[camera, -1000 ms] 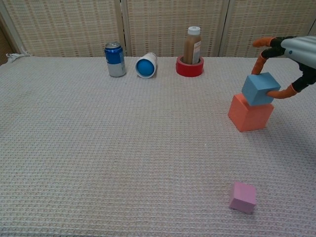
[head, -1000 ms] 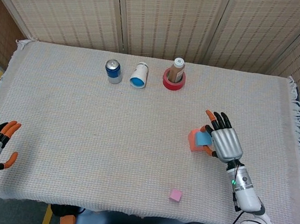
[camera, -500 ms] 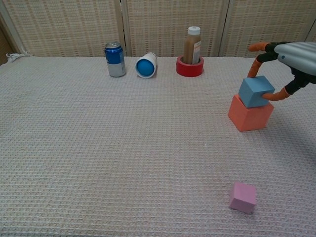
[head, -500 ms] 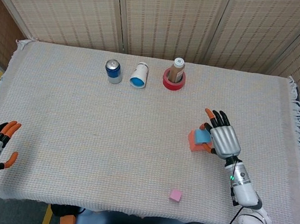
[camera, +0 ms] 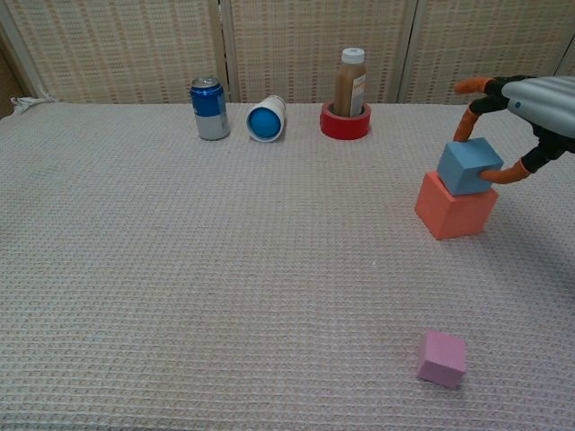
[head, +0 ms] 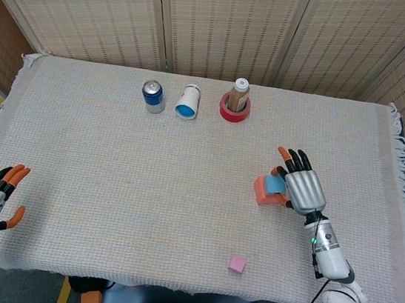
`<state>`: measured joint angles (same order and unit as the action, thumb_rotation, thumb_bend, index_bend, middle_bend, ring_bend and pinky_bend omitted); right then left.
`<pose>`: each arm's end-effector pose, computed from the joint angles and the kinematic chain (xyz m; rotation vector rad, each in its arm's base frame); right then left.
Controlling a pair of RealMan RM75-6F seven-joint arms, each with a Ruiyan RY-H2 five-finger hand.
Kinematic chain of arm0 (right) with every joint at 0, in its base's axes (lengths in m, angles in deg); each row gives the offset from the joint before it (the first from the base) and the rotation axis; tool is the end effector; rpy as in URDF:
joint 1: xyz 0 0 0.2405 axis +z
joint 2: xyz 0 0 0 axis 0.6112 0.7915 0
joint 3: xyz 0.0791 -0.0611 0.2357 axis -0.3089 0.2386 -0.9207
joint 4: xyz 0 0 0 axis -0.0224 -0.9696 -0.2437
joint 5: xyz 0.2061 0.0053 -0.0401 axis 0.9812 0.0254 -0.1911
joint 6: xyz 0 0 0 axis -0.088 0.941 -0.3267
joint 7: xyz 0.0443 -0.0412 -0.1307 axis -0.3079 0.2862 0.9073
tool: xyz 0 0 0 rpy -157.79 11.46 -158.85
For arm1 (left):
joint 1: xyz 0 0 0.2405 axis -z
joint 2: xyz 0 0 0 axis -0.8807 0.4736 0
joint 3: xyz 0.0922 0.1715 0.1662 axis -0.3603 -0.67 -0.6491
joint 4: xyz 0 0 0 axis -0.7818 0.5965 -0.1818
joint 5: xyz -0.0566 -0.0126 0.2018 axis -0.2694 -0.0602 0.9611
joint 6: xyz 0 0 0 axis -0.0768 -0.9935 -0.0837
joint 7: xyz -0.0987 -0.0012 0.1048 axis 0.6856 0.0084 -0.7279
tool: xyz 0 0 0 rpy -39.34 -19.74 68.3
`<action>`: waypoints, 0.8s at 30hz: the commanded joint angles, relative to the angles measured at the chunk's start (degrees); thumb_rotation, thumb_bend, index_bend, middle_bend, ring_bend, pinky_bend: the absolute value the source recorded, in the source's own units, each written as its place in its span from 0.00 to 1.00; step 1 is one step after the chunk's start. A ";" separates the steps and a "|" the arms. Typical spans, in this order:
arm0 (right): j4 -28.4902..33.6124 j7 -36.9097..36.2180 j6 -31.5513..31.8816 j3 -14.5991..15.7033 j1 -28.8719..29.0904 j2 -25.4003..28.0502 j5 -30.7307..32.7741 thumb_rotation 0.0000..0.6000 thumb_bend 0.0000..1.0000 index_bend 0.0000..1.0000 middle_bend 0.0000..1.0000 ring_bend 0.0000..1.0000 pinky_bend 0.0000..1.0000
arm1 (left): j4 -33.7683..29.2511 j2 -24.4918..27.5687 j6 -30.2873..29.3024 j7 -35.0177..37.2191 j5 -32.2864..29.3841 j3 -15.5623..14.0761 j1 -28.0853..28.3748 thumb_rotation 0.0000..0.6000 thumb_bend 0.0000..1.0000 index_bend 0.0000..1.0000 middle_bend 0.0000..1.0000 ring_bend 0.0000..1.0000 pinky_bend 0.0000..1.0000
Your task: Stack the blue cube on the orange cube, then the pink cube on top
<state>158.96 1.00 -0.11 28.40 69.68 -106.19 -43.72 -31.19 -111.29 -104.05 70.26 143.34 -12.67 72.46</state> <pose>-0.2291 -0.3423 0.0471 1.7193 -0.7560 0.8940 -0.3110 0.2057 0.1509 -1.5110 -0.9853 -0.8498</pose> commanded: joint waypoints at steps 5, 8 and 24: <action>-1.01 0.28 -0.65 0.49 0.30 -0.66 0.64 1.00 0.19 0.59 0.00 0.00 0.00 | -0.09 -0.09 0.38 -0.42 -0.24 -0.05 0.14 1.00 0.46 0.00 0.00 0.00 0.11; -1.03 0.24 -0.47 0.57 0.30 -0.68 0.71 1.00 0.19 0.56 0.00 0.00 0.00 | -0.14 -0.07 0.45 -0.49 -0.35 -0.06 0.15 1.00 0.46 0.00 0.00 0.00 0.11; 1.97 -0.48 1.20 1.66 -0.55 1.51 -0.39 1.00 0.19 0.15 0.00 0.00 0.00 | -0.09 0.07 -0.34 0.56 -0.03 0.04 -0.06 1.00 0.46 0.00 0.00 0.00 0.11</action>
<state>160.42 0.75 0.65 29.88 69.37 -104.95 -43.74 -31.30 -111.23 -104.35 70.79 143.30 -12.63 72.44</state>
